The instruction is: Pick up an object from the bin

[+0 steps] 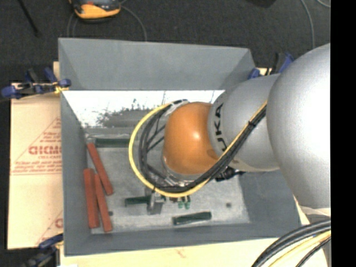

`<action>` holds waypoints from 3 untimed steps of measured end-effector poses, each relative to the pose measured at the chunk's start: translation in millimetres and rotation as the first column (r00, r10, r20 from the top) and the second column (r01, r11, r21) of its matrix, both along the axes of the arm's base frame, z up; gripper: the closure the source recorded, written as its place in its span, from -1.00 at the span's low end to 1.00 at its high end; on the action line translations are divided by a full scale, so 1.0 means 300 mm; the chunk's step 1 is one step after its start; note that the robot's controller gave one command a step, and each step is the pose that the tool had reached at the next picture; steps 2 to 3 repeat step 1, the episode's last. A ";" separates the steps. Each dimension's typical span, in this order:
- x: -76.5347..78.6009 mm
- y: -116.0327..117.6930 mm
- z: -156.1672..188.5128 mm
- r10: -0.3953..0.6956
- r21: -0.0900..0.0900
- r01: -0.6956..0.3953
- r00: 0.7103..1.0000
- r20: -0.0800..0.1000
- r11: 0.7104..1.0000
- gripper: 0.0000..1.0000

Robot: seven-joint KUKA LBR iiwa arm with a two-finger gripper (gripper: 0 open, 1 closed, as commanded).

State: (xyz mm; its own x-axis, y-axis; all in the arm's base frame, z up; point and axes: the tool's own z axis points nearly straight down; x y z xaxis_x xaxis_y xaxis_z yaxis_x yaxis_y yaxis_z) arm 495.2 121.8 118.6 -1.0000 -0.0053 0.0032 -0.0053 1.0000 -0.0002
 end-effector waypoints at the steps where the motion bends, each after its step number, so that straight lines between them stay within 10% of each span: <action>1: 0.119 0.052 0.355 -0.052 0.001 0.052 0.999 0.007 0.999 1.00; 3: 0.119 0.052 0.355 -0.052 0.001 0.052 0.999 0.007 0.999 1.00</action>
Offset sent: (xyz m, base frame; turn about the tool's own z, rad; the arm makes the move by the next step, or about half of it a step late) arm 0.0000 0.0000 0.0000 0.0000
